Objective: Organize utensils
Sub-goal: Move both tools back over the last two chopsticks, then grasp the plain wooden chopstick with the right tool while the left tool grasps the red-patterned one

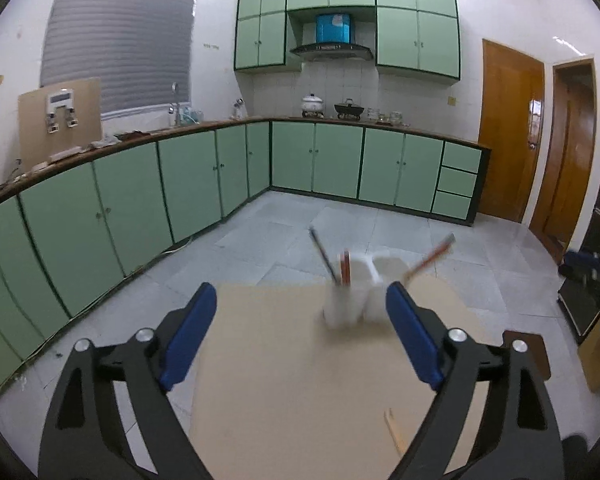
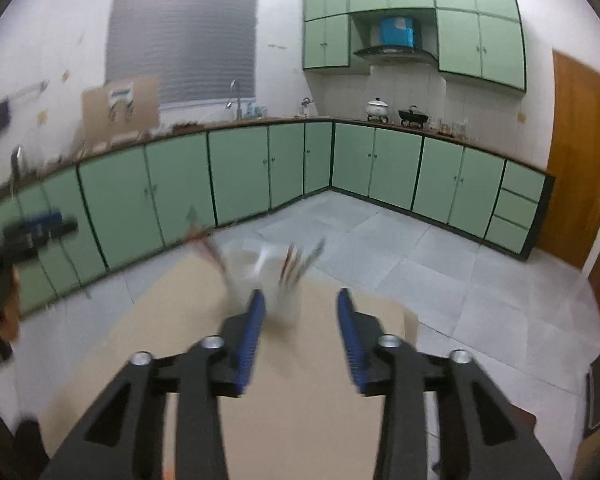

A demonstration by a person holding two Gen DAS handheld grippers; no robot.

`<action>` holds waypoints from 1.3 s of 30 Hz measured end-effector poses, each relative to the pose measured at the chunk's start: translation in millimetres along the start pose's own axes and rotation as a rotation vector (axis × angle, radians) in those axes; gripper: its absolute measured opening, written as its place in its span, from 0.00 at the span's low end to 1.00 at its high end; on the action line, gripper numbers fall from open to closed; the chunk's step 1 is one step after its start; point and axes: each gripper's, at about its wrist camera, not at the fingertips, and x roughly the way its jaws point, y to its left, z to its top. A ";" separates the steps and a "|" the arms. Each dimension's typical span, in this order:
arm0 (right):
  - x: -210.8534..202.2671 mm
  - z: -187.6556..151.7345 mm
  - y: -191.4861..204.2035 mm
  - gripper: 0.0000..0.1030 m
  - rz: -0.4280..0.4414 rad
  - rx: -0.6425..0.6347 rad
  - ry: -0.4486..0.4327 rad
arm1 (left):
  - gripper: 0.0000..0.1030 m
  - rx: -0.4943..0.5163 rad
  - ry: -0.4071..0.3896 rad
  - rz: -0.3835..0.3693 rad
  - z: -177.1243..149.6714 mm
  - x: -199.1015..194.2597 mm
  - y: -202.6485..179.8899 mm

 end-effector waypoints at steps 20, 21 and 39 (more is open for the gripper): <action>5.1 -248.3 158.2 0.38 0.151 -0.121 0.250 | 0.86 -0.121 0.027 0.043 -191.7 -113.2 0.3; 7.1 -246.8 156.2 0.38 0.144 -0.115 0.244 | 0.86 -0.122 0.032 0.041 -192.5 -111.2 1.7; 19.1 -244.1 120.2 0.38 0.108 -0.017 0.233 | 0.86 -0.117 0.129 0.015 -224.9 -78.2 -20.7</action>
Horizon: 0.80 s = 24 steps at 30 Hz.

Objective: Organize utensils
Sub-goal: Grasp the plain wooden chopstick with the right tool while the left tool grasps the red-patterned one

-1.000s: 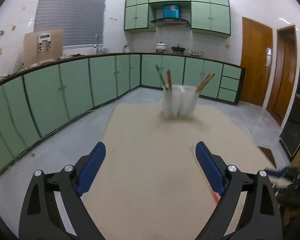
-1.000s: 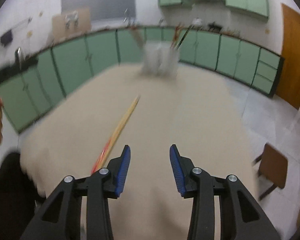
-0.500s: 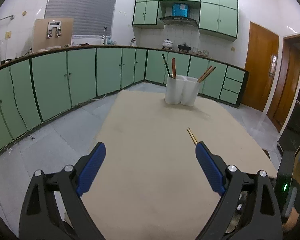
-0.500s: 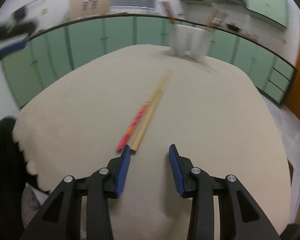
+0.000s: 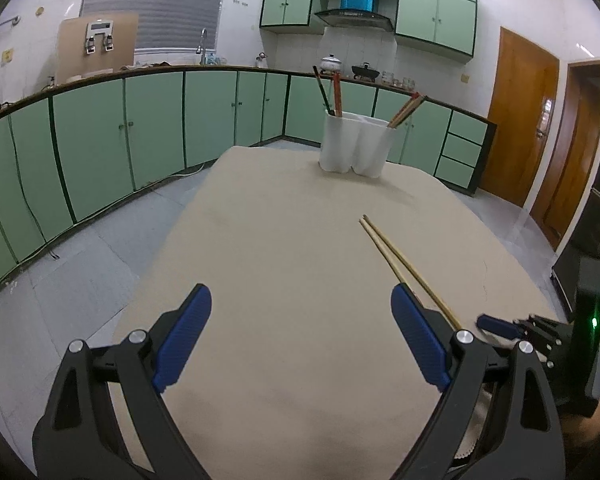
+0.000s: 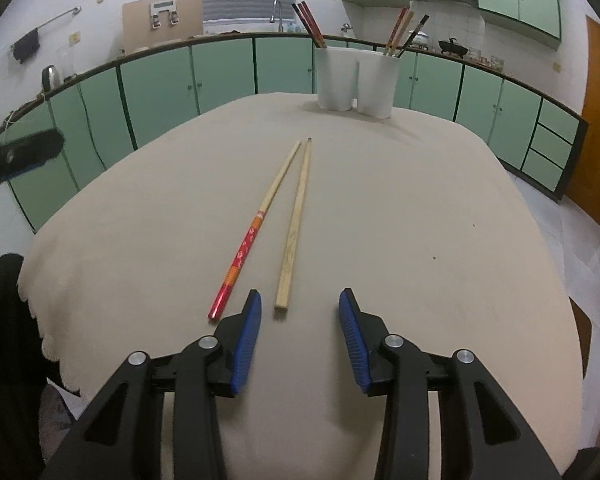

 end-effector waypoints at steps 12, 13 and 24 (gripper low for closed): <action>-14.1 -11.0 -45.3 0.07 -0.101 0.156 -0.014 | 0.81 0.023 0.027 -0.056 -25.2 22.2 -52.3; -15.0 -11.4 -47.7 0.07 -0.101 0.161 -0.014 | 0.80 0.026 0.028 -0.061 -26.7 24.1 -58.1; -18.6 -14.2 -66.9 0.07 -0.117 0.207 -0.022 | 0.67 0.115 0.148 -0.074 -58.3 67.4 -120.4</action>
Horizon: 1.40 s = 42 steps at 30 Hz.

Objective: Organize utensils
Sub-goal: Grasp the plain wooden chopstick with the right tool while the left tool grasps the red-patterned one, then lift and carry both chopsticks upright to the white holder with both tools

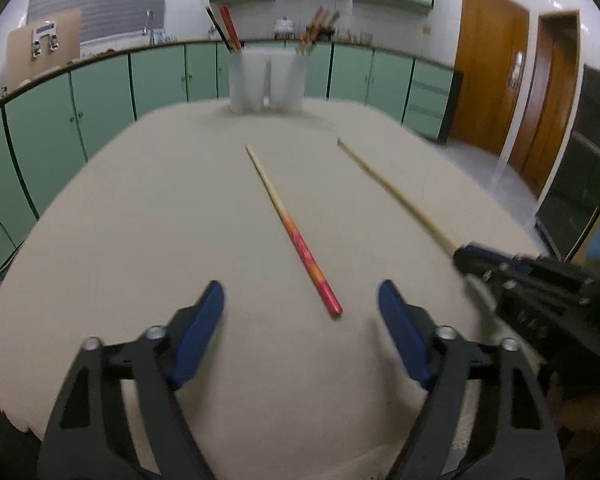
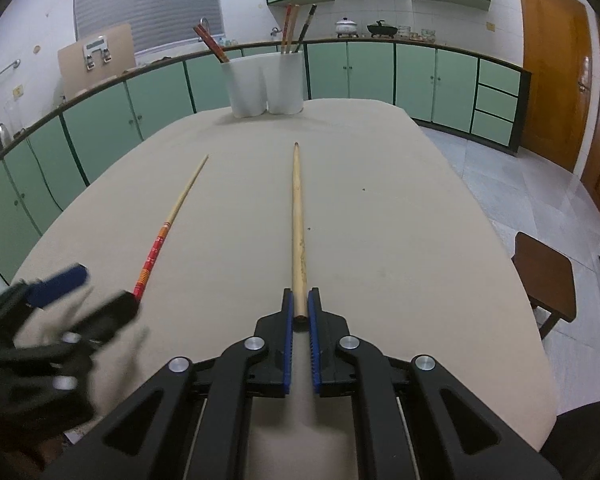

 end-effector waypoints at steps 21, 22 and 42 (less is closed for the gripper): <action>0.7 -2.7 29.5 0.08 0.047 -0.080 0.010 | 0.10 -0.046 -0.018 0.120 -8.6 -10.3 35.3; -0.3 -2.7 28.3 0.09 0.050 -0.072 0.014 | 0.12 -0.042 -0.016 0.115 -8.8 -9.7 35.1; -71.7 44.3 28.0 0.07 0.097 -0.071 -0.033 | 0.05 -0.103 0.030 0.027 46.8 -65.6 38.9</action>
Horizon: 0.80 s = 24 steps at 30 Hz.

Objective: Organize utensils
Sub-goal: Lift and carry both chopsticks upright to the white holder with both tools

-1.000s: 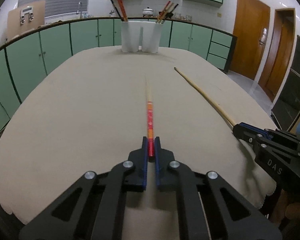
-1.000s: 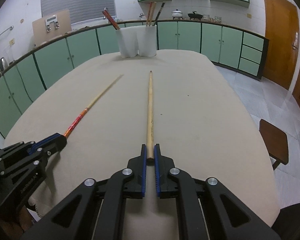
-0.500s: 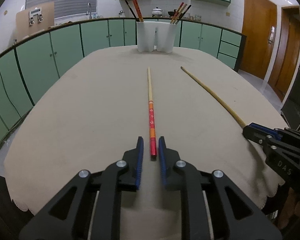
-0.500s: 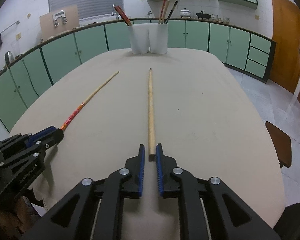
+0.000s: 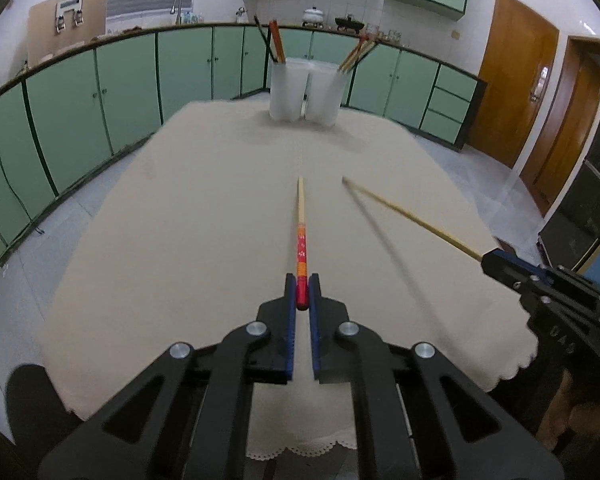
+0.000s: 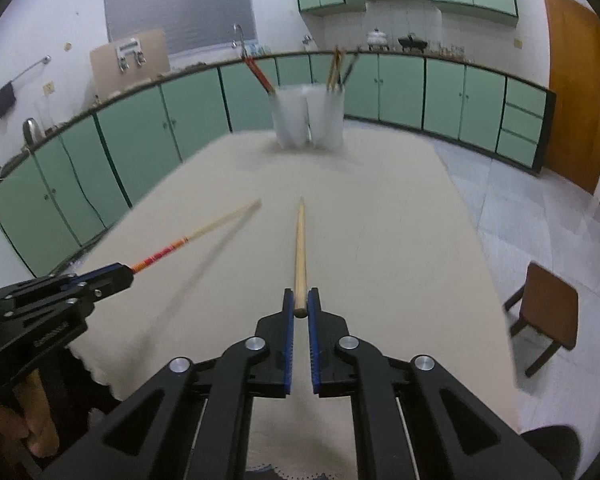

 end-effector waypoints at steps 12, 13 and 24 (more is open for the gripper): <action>-52.2 76.2 7.4 0.06 0.036 -0.090 -0.066 | 0.05 0.040 -0.077 -0.032 52.5 -52.6 4.6; -51.7 80.7 7.6 0.06 0.036 -0.099 -0.066 | 0.05 0.044 -0.079 -0.037 58.9 -55.5 5.4; -18.9 145.4 8.7 0.07 0.067 -0.198 0.011 | 0.05 0.086 0.001 -0.109 127.9 -48.6 8.2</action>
